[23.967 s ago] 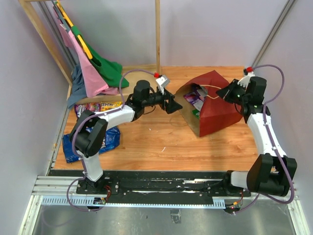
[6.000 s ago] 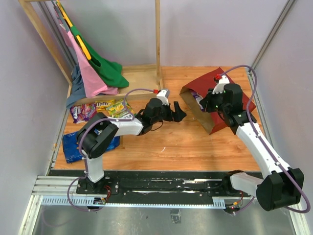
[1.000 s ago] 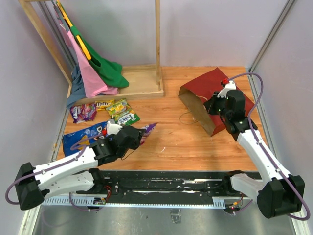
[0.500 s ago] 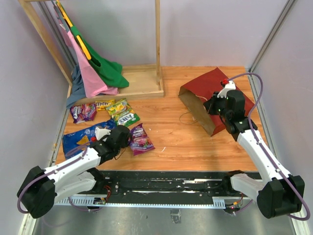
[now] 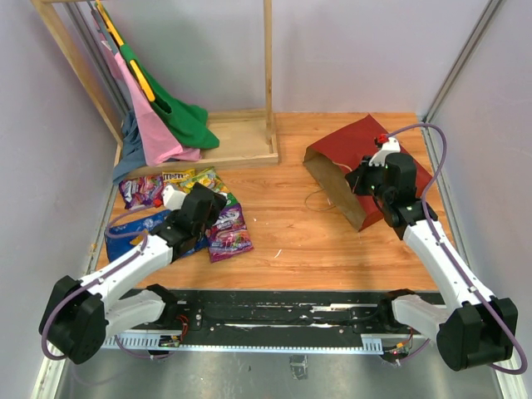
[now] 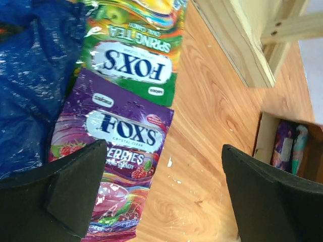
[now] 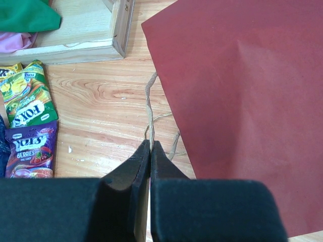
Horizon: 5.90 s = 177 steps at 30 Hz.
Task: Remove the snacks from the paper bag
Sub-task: Place the snack at the center of the board, then take out the snack from the paper bag.
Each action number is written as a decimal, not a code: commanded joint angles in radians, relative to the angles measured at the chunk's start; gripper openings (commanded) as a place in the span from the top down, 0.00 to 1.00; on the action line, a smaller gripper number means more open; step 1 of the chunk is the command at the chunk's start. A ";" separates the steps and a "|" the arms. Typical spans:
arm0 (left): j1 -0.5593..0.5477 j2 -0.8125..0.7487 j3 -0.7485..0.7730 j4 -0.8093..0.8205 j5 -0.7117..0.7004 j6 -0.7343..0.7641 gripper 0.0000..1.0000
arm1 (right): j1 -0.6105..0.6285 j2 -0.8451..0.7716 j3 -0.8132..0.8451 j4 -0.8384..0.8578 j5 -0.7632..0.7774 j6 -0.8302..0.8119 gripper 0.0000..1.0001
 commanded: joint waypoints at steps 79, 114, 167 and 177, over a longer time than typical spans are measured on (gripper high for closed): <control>-0.091 0.233 0.121 0.542 0.498 0.667 0.00 | -0.014 0.014 -0.008 0.033 -0.028 -0.005 0.99; -0.302 1.446 1.008 1.076 0.829 0.181 0.31 | -0.012 0.035 -0.009 0.048 -0.026 0.003 0.99; -0.384 1.934 1.960 0.502 0.389 0.082 1.00 | -0.016 -0.081 -0.001 0.011 0.085 0.007 0.99; -0.352 1.849 1.810 0.756 0.440 0.114 0.99 | -0.016 -0.088 0.012 0.007 0.101 0.007 0.99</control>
